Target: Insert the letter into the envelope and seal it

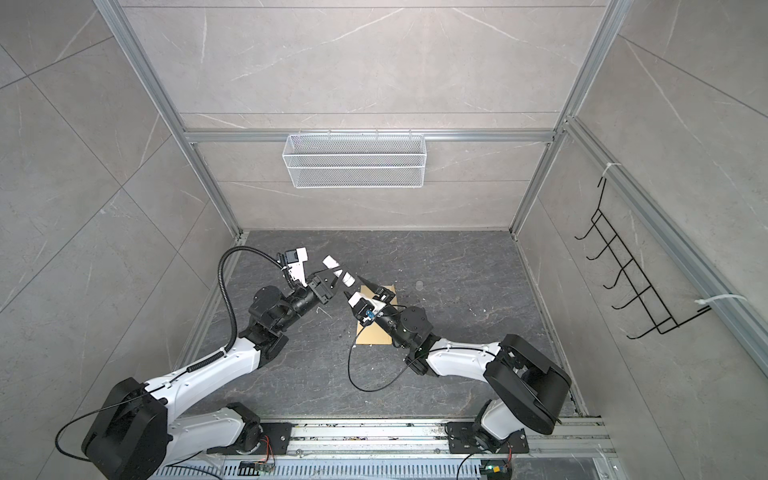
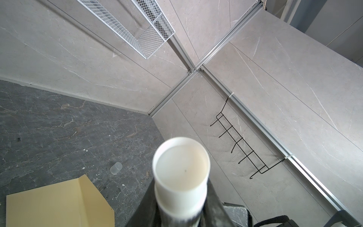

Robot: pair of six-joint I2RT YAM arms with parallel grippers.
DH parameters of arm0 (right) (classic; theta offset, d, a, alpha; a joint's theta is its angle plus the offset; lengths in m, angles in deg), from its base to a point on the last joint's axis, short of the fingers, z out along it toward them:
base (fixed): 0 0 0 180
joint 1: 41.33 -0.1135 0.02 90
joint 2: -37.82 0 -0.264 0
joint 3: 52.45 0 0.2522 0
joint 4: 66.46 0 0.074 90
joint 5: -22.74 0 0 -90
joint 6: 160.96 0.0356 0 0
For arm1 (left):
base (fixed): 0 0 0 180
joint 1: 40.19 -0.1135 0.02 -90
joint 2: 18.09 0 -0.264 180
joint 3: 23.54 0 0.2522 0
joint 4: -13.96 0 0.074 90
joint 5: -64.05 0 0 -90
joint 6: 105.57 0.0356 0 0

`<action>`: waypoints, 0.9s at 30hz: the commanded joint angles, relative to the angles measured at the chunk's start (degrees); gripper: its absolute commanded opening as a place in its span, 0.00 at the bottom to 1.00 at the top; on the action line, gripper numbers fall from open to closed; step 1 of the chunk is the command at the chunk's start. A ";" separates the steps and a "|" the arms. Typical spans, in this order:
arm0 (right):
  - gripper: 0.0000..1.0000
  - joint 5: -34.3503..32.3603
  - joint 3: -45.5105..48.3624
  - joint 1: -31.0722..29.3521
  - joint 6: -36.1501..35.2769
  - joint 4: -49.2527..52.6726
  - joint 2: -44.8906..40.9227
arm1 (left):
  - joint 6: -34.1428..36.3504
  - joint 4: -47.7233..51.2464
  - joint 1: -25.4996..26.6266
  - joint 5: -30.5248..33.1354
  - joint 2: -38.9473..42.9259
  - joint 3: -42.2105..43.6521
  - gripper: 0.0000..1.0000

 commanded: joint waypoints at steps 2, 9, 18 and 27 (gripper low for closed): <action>0.45 -1.58 -1.90 -0.43 0.45 -3.08 1.41 | -0.07 -2.53 0.21 0.06 1.12 -2.44 0.00; 0.39 -1.54 -2.62 -0.69 0.72 -2.47 1.92 | 0.11 -2.35 0.16 -0.02 1.43 -2.52 0.00; 0.31 -1.88 -3.42 -0.74 0.67 -1.95 2.48 | -0.11 -2.62 0.22 -0.34 1.08 -2.60 0.00; 0.16 -1.84 -3.16 -0.86 1.90 -2.12 1.62 | 0.17 -2.57 0.16 -0.47 0.81 -2.35 0.00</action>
